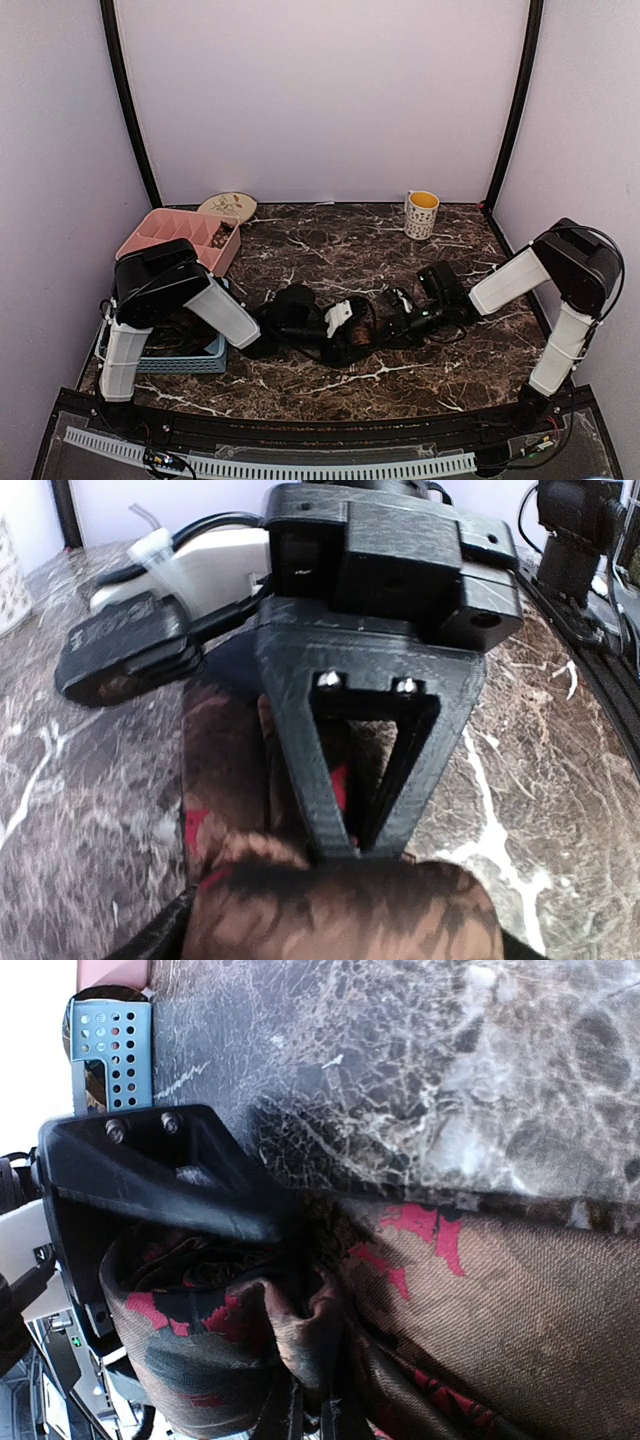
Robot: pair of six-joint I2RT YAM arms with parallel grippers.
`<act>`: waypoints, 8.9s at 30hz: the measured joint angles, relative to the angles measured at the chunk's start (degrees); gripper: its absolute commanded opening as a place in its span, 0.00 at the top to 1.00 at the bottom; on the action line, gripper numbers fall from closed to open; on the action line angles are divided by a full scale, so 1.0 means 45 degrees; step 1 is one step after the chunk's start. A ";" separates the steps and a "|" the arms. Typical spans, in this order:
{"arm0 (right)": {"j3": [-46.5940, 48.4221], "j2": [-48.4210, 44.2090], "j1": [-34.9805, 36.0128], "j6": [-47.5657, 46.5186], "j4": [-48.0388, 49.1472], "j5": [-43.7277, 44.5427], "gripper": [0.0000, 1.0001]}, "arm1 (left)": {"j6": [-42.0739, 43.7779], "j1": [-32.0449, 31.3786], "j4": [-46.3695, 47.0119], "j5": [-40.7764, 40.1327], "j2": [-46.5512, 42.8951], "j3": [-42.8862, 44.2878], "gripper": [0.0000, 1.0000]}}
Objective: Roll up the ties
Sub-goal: Roll the tie at the center of the board.
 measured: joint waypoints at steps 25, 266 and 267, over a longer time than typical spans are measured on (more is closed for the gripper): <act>0.0675 -0.0797 -0.0029 -0.1001 -0.2079 0.1802 0.80 | -0.0204 0.0427 0.1360 0.1904 -0.0685 -0.2113 0.74; 0.0787 -0.1647 0.2380 0.2064 -0.1341 0.1452 0.56 | 0.0112 -0.0248 -0.0593 -0.0520 -0.1428 -0.1729 0.67; 0.0869 -0.1588 0.2380 0.2045 -0.1379 0.1452 0.57 | 0.0107 -0.0238 -0.0597 -0.0515 -0.1428 -0.1729 0.67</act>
